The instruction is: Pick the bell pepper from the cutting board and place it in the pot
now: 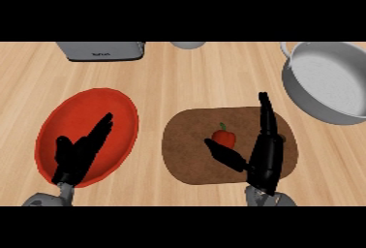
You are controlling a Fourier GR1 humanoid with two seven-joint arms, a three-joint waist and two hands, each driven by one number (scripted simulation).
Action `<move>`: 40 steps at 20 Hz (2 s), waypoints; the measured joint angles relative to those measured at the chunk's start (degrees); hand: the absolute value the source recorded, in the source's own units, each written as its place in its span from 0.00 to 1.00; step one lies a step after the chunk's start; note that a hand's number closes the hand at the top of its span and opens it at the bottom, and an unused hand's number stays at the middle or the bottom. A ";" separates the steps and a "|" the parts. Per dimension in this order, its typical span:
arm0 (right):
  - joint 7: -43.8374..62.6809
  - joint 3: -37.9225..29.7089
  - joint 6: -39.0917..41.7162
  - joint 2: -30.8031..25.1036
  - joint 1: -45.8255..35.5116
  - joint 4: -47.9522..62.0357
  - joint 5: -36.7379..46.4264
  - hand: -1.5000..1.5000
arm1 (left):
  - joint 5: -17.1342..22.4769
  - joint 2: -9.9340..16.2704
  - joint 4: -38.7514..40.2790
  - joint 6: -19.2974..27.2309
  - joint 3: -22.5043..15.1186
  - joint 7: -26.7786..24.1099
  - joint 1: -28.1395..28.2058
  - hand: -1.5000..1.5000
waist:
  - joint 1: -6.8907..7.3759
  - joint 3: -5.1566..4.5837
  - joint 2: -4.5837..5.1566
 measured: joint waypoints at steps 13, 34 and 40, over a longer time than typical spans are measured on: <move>25.70 0.22 15.99 1.36 -8.60 0.09 -4.60 0.00 | -1.94 -3.12 2.03 -0.30 -0.64 0.36 -3.06 0.50 | 2.00 0.34 0.61; 6.50 -4.11 13.38 0.52 5.47 -0.22 -15.35 0.00 | -6.80 -7.33 3.15 -4.53 4.59 0.30 -2.96 0.50 | 1.84 0.43 0.55; -5.61 -4.19 7.70 1.24 6.38 4.18 -25.85 0.00 | -8.23 -8.46 1.96 -4.70 4.61 0.81 -2.10 0.50 | 2.01 0.45 0.57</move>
